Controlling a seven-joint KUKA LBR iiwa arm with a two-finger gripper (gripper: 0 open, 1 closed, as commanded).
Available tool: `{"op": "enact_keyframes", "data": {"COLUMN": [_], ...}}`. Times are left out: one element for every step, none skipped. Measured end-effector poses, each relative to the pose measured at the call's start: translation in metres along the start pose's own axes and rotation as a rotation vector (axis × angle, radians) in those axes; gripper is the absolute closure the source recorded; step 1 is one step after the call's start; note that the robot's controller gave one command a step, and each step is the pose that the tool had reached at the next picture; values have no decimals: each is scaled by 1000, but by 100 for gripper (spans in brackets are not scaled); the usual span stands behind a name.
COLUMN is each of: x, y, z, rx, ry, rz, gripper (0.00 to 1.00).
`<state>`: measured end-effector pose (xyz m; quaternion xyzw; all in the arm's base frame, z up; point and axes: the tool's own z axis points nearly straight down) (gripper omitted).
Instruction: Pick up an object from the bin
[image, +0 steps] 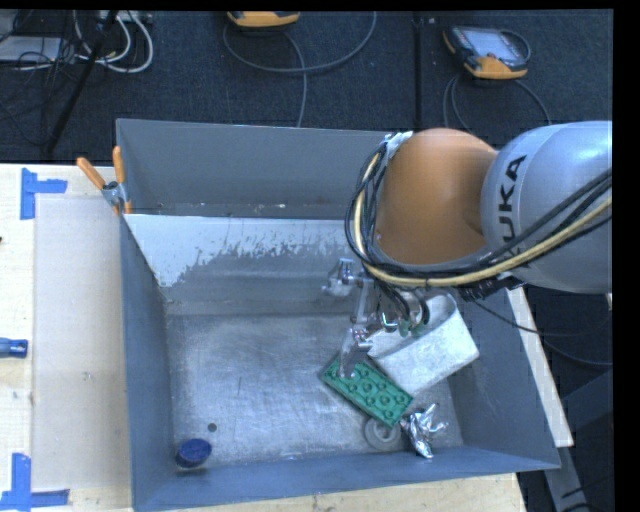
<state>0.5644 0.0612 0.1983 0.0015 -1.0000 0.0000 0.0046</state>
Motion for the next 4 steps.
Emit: {"op": "enact_keyframes", "data": {"x": [44, 34, 30, 42], "y": [-67, -69, -69, -55], "z": [85, 121, 119, -9], "rx": [2, -4, -4, 1], "ry": [2, -17, -37, -17], "rz": [-95, -128, -125, -201], "gripper": [0, 0, 100, 100]}}
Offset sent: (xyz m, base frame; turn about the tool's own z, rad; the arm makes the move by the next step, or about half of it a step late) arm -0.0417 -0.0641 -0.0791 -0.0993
